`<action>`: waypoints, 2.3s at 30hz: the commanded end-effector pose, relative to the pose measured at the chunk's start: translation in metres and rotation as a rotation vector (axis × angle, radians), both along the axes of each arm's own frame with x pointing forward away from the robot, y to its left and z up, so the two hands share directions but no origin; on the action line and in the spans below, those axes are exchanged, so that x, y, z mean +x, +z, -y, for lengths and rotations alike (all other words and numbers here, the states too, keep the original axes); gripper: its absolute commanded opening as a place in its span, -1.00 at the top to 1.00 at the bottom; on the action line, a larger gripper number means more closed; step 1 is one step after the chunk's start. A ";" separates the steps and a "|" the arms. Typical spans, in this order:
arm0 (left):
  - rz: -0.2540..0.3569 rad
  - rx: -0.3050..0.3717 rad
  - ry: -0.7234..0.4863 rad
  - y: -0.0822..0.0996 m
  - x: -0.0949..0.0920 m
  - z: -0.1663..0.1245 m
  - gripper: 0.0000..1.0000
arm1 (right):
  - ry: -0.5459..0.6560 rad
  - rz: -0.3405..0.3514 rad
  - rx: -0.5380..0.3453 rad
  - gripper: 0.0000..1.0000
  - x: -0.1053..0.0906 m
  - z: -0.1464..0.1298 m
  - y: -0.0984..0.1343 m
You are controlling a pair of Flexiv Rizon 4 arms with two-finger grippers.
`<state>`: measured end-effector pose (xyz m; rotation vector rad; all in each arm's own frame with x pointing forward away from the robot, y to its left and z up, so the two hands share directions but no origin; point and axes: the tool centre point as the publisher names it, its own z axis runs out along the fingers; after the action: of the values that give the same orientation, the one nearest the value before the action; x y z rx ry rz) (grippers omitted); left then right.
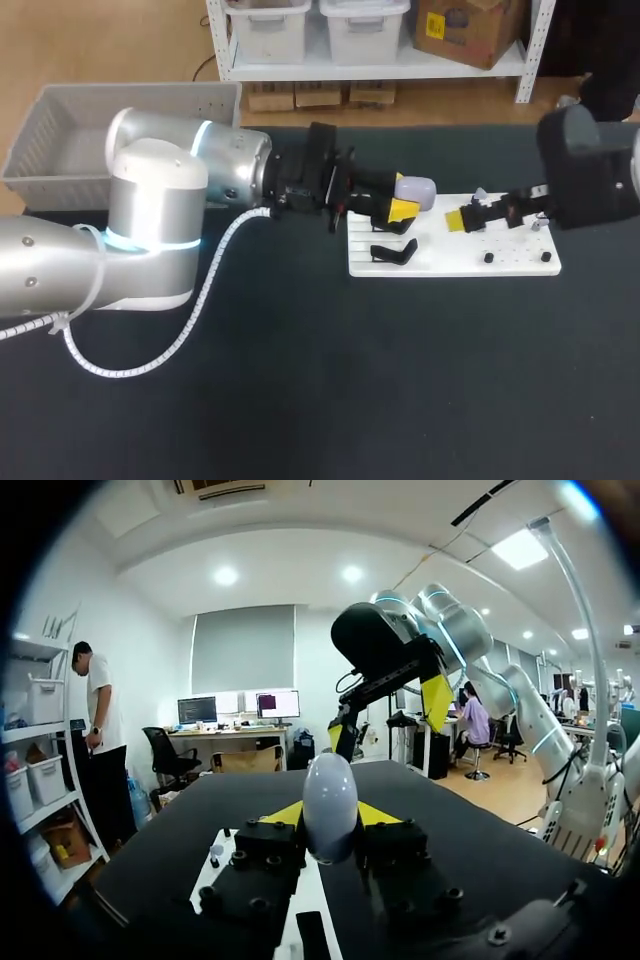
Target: Pick up each earbud case from the left stands, insert the matching earbuds, close the lid, and place the case in the box.
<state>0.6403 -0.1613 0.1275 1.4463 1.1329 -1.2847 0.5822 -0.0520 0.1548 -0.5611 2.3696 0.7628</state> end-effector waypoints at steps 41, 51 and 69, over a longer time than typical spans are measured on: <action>0.013 -0.021 0.034 0.000 0.001 0.002 1.00 | -0.031 -0.085 -0.025 -1.00 0.046 -0.026 -0.021; 0.013 -0.021 0.034 0.000 0.001 0.002 1.00 | -0.048 -0.090 -0.019 -1.00 0.053 -0.024 -0.024; 0.013 -0.021 0.034 0.000 0.001 0.002 1.00 | -0.084 -0.066 -0.019 -1.00 0.064 -0.017 -0.015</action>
<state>0.6431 -0.1628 0.1278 1.4157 1.1281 -1.2622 0.6451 -0.0335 0.1368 -0.4556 2.4401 0.7604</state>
